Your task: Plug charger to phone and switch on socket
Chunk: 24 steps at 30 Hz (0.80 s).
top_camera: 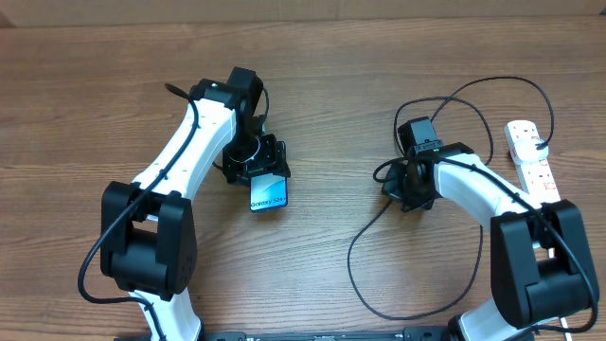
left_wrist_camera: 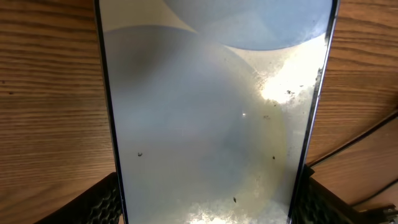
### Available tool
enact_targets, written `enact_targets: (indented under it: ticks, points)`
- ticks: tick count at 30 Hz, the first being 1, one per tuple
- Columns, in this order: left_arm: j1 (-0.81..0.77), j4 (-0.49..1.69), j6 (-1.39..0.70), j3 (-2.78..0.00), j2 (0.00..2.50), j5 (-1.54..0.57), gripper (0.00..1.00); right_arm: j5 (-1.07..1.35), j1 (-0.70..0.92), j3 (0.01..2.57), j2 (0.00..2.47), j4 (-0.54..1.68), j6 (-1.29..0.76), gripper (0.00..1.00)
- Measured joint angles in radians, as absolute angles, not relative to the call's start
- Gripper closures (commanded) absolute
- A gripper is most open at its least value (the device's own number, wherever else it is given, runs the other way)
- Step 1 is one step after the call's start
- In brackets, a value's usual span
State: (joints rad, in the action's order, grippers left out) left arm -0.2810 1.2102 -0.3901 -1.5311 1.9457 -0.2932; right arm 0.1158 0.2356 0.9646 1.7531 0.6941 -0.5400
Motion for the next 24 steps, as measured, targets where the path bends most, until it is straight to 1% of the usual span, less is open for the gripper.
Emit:
enact_targets:
  ticks: [5, 10, 14, 20, 24]
  points:
    - [-0.266, 1.188, -0.382, -1.531, 1.946, -0.372, 0.96, 0.376, 0.237, 0.965, 1.745, 0.704, -0.311, 0.96]
    - [-0.228, 1.150, -0.363, -1.531, 1.946, -0.507, 0.96, 0.669, 0.237, 0.968, 1.629, 0.822, -0.067, 0.96]
    - [-0.209, 1.120, -0.360, -1.531, 1.946, -0.601, 0.96, 0.829, 0.237, 0.974, 1.570, 0.945, 0.093, 0.96]
    - [-0.226, 1.108, -0.360, -1.531, 1.946, -0.659, 0.96, 0.927, 0.255, 0.975, 1.568, 1.004, 0.212, 0.96]
    - [-0.248, 1.101, -0.367, -1.531, 1.946, -0.664, 0.96, 0.951, 0.315, 0.975, 1.568, 0.999, 0.242, 0.96]
